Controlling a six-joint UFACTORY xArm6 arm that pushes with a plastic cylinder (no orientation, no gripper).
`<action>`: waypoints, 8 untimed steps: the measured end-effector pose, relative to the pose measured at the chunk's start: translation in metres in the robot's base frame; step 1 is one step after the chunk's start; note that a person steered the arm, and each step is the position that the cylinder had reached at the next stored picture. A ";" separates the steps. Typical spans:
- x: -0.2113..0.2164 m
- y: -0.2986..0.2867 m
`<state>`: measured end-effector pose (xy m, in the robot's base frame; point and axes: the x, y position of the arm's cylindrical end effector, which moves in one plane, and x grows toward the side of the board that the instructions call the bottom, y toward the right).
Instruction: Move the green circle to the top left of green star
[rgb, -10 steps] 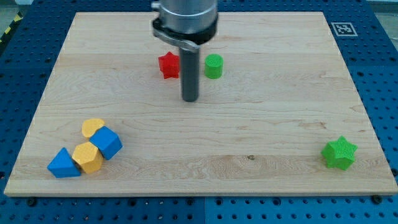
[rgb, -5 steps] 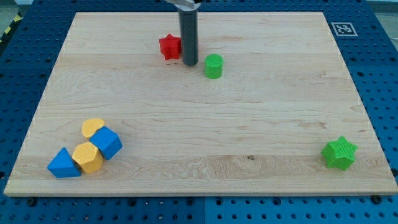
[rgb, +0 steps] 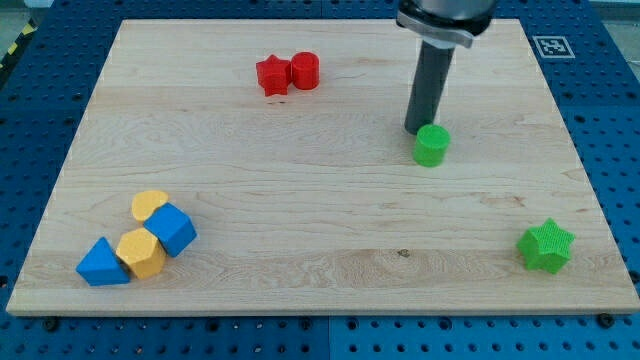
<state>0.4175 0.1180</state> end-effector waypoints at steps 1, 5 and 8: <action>0.027 0.014; 0.083 0.009; 0.112 -0.004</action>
<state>0.5297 0.1145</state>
